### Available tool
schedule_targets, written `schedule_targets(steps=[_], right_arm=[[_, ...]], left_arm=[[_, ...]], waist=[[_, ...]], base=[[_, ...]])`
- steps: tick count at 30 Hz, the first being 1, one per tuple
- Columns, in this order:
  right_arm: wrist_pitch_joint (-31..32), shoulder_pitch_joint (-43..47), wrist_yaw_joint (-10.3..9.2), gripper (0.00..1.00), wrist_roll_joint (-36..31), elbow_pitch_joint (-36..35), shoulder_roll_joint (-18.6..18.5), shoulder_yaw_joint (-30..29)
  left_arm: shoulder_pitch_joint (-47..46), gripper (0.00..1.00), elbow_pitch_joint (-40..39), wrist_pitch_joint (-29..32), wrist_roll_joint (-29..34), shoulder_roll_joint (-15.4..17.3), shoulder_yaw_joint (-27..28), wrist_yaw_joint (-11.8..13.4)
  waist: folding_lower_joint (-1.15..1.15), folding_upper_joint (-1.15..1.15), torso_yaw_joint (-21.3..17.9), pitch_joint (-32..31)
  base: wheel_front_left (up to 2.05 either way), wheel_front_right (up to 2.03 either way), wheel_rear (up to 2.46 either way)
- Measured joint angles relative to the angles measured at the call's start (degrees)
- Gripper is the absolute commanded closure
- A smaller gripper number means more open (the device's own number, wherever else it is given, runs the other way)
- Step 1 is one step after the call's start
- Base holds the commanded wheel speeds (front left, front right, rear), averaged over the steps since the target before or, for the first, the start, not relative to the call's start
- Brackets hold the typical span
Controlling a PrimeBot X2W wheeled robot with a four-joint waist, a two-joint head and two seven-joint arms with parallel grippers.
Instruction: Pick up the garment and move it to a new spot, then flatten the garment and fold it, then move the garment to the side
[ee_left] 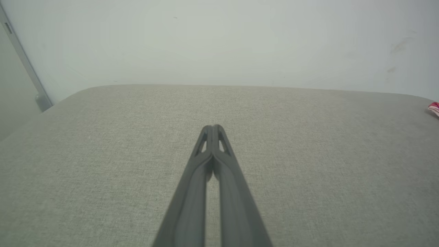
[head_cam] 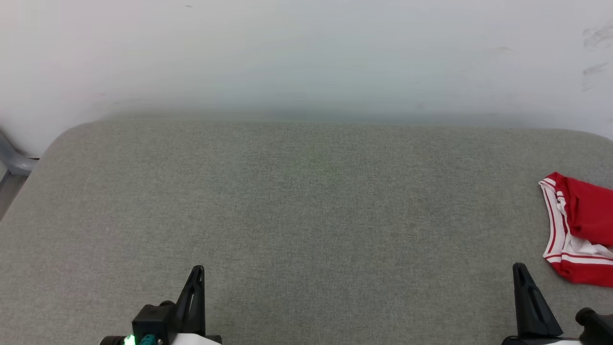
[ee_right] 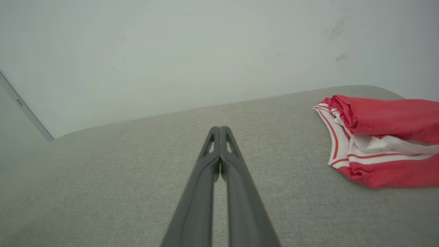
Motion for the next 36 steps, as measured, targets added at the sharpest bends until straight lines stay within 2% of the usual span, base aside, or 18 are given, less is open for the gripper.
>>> schedule_targets(steps=[16,36], right_arm=[[3.6,-2.8,-0.01,1.0,17.0,2.5,-0.4,0.5],[7.3,-6.2,-0.01,1.0,33.9,5.1,-0.8,0.7]], left_arm=[[-2.3,1.0,2.0,3.3,-18.5,0.0,2.0,-2.5],[-4.5,1.0,3.6,7.1,-37.0,-0.2,4.6,-5.3]], waist=[[0.0,0.0,-0.4,0.1],[0.0,0.0,-1.0,0.3]], base=[[0.0,0.0,0.0],[0.0,0.0,0.0]])
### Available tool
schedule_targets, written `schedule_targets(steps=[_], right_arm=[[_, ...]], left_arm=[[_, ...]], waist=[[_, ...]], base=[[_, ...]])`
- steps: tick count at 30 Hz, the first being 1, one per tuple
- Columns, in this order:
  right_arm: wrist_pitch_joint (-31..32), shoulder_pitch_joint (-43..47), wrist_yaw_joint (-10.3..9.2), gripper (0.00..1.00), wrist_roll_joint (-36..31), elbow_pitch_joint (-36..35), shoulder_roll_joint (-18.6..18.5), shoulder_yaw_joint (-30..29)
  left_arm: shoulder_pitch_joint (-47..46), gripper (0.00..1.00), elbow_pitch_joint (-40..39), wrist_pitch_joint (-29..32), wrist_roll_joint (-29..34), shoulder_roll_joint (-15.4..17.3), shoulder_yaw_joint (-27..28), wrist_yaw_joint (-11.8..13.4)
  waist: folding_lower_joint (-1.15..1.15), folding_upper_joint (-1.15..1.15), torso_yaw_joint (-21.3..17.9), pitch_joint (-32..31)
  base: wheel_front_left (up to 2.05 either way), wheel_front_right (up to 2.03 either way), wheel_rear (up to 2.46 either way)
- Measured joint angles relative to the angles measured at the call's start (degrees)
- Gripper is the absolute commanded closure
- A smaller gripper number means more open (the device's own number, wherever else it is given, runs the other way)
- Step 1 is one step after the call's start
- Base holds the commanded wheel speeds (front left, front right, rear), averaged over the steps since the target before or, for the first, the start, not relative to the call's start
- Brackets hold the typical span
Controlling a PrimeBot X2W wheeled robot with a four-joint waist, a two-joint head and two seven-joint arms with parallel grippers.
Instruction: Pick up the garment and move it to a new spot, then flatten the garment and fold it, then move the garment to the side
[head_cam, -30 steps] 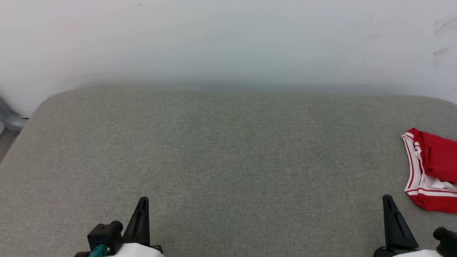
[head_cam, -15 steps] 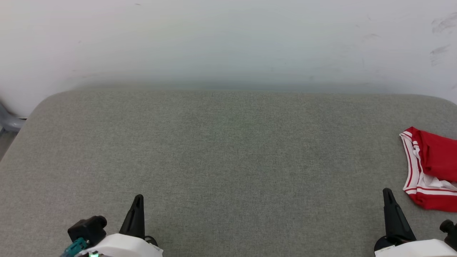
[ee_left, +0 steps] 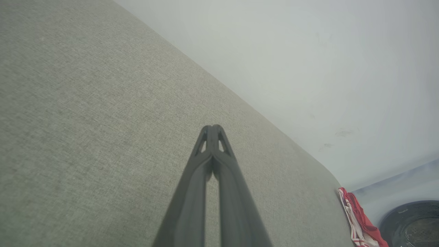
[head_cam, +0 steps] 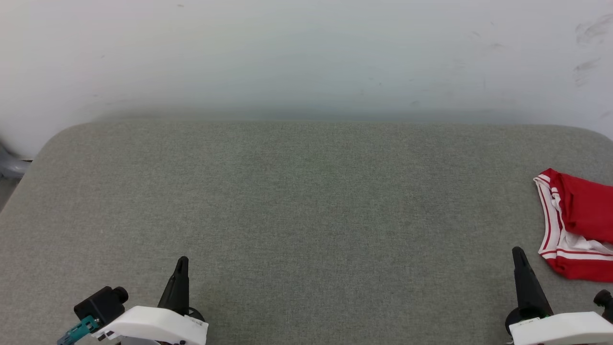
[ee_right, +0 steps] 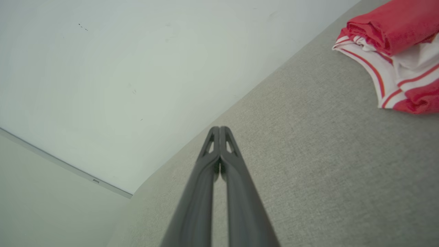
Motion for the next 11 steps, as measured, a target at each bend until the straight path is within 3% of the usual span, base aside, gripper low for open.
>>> schedule_targets(steps=[11], right_arm=[[2.0,-1.4,-0.01,1.0,7.9,1.2,-0.1,-0.1]], left_arm=[[-1.1,1.0,0.8,1.8,-8.6,-0.2,1.3,-1.1]], waist=[[0.0,0.0,-0.3,0.1]], base=[[0.0,0.0,0.0]])
